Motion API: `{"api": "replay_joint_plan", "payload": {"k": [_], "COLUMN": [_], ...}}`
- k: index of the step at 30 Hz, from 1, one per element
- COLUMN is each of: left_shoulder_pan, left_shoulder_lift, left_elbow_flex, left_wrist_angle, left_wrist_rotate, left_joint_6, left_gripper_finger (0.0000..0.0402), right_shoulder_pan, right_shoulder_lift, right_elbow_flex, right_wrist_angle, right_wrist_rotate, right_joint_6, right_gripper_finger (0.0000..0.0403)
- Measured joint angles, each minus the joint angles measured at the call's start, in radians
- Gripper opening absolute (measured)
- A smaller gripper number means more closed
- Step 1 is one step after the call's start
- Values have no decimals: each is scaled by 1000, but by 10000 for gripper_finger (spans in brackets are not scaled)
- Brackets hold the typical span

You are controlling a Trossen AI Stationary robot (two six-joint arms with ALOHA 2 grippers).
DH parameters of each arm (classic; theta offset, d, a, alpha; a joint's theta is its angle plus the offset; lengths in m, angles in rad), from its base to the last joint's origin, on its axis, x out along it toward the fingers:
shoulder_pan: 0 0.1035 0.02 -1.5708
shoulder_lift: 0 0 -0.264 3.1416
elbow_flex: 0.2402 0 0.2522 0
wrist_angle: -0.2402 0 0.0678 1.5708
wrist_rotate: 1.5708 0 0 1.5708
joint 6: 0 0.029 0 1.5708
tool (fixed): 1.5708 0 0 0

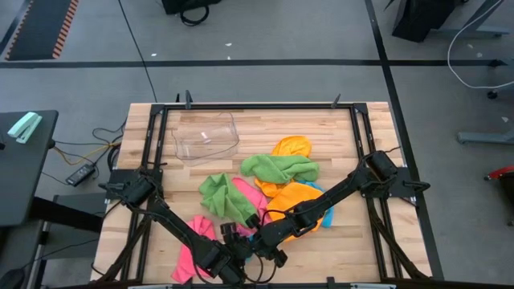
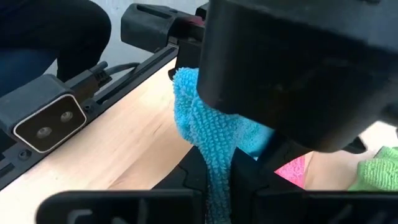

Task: Fold microfiber towels
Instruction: Put the left blue microfiber towel into the transparent bin

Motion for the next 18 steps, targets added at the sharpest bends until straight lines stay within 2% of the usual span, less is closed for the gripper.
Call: {"api": "replay_joint_plan", "payload": {"k": [8,18], "left_shoulder_pan": [-5,7], "left_shoulder_lift": [0,1], "left_elbow_flex": [0,0], "left_wrist_angle": [6,6], "left_wrist_rotate": [4,7], "left_joint_6": [-1,-15], "left_gripper_finger": [158,105], "right_shoulder_pan": [2,2], "right_shoulder_lift": [0,-1], "right_elbow_flex": [0,1], "right_wrist_angle": [-19,-103], "right_wrist_rotate": [-6,-8], "right_joint_6": [-9,-2], "right_gripper_finger": [48,150]}}
